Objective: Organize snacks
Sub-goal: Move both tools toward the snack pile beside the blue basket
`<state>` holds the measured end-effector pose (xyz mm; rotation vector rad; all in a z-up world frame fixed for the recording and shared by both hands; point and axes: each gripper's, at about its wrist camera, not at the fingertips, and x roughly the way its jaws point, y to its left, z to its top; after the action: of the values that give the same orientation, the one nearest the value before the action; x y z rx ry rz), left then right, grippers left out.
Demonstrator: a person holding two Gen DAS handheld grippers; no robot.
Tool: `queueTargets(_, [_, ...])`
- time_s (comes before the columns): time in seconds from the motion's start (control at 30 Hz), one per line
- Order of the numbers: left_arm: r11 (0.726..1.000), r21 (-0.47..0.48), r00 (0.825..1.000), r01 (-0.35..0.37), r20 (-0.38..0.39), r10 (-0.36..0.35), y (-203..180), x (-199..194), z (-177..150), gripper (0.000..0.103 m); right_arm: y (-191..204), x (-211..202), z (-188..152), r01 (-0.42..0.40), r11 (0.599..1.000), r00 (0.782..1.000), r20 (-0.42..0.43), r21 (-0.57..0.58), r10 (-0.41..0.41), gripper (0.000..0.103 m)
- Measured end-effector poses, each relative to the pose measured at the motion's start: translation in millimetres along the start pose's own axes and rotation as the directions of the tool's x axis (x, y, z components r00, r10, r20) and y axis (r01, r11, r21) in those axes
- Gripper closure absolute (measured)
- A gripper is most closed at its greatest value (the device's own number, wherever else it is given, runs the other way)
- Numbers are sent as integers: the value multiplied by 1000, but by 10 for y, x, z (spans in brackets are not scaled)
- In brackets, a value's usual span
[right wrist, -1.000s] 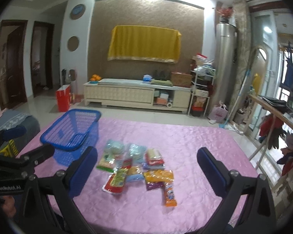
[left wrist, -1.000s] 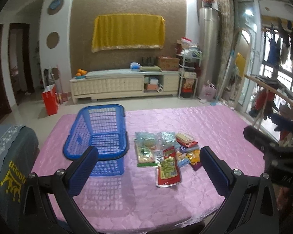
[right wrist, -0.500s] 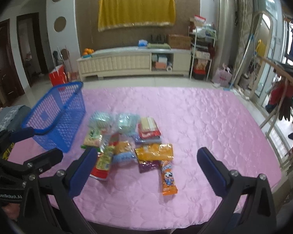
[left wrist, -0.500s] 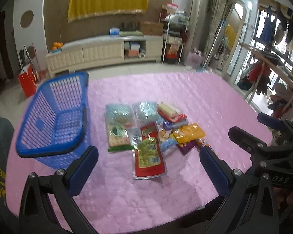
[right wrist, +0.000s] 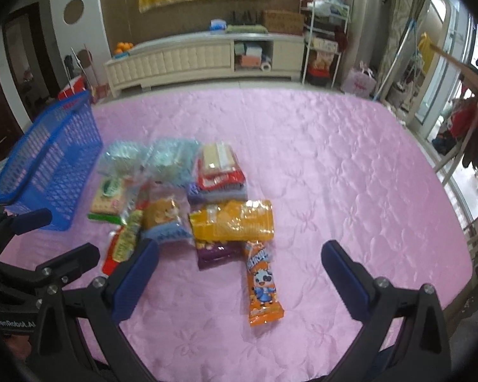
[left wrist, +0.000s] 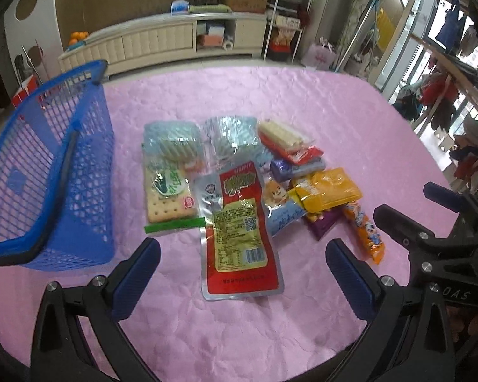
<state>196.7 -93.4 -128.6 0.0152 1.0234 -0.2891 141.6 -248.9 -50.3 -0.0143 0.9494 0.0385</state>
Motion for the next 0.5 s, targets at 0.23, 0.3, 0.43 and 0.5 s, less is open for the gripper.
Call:
queueTargets(0.23, [999, -19, 996, 34, -79, -36, 118, 417, 44, 1, -30, 348, -8, 32, 999, 996, -80, 18, -31, 0])
queueTargets(0.3, [999, -17, 993, 45, -105, -47, 135, 547, 48, 0, -34, 433, -13, 40, 999, 994, -99, 23, -37, 0])
queueTargets(0.43, [999, 9, 990, 45, -134, -43, 139, 719, 51, 0, -57, 574, -68, 50, 998, 990, -136, 31, -45, 0])
queueTargets(0.5, [999, 25, 990, 26, -140, -23, 148, 787, 54, 1, -72, 625, -88, 56, 998, 988, -147, 35, -50, 0])
